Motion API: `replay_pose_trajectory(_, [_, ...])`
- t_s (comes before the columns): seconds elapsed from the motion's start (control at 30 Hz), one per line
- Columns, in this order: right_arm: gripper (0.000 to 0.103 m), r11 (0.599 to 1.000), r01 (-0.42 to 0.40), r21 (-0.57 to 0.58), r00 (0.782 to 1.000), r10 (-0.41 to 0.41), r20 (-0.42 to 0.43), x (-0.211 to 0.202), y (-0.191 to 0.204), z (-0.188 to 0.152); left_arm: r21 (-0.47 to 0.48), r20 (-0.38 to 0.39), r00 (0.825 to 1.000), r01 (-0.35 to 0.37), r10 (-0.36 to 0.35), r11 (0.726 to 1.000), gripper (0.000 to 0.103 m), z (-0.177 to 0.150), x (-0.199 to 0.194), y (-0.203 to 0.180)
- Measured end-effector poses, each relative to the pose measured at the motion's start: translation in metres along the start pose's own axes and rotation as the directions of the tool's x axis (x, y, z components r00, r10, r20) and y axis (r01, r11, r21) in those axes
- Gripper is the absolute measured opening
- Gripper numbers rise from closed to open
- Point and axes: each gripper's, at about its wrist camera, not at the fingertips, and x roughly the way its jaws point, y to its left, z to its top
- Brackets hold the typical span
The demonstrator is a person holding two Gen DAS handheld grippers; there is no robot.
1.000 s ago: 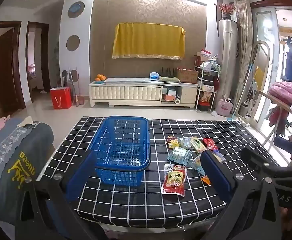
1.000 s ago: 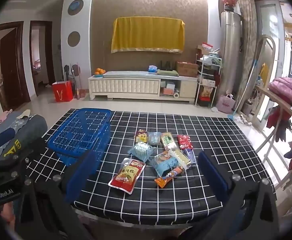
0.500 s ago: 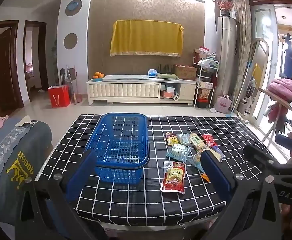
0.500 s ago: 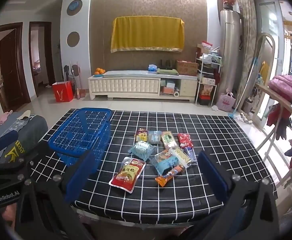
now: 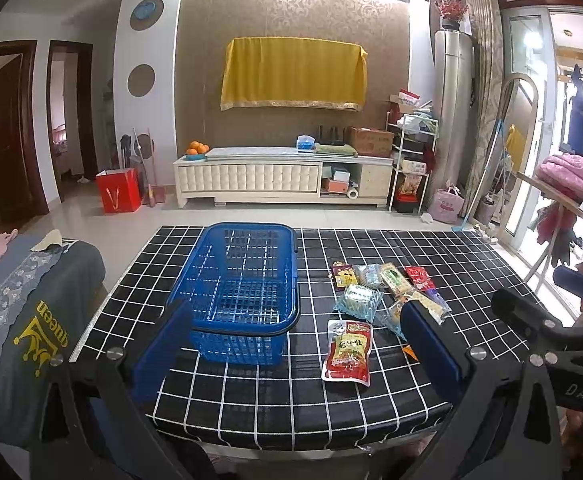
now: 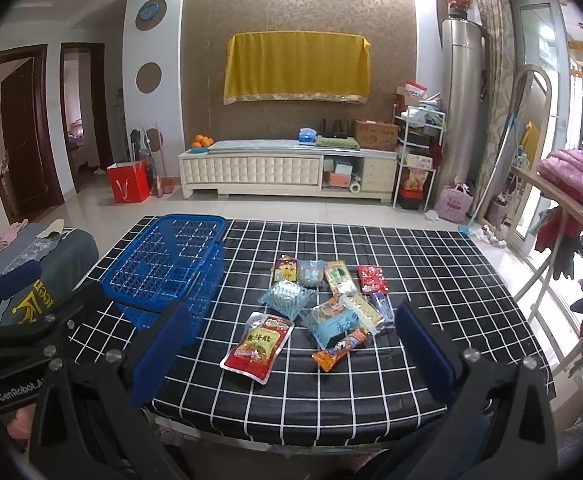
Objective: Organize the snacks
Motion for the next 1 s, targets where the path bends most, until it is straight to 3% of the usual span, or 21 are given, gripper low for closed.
replay_pose_trajectory(1.0, [0.103, 1.000, -0.016, 0.002, 1.000, 0.016, -0.012, 0.0003, -0.0038, -0.0030, 0.003, -0.015, 1.000, 0.003, -0.003, 1.000, 0.103, -0.0030, -0.0026, -0.0033])
